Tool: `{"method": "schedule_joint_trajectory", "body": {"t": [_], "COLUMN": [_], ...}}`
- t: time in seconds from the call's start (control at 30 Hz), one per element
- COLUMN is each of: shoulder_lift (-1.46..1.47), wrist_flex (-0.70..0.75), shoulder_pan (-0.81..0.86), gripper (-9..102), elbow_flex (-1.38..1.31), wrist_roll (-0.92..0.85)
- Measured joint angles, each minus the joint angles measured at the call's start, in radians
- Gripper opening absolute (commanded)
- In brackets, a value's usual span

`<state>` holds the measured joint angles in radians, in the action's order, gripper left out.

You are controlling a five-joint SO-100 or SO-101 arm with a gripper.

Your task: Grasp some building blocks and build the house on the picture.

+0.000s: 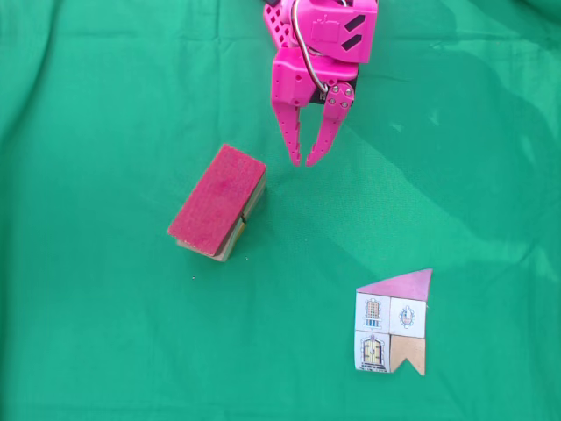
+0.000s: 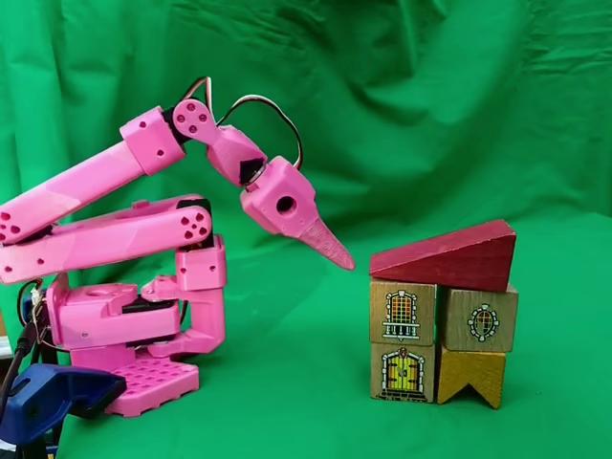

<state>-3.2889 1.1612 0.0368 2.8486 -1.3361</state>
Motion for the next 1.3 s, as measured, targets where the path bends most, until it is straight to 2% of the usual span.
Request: {"method": "schedule_joint_trajectory", "body": {"t": [0.5, 1.3], "shoulder_lift": [-0.035, -0.035], "wrist_flex": [-0.002, -0.006], "shoulder_pan": [-0.029, -0.044], "gripper": [0, 0], "elbow_flex": [0.138, 0.236], "wrist_roll": [0.612, 1.255]}}
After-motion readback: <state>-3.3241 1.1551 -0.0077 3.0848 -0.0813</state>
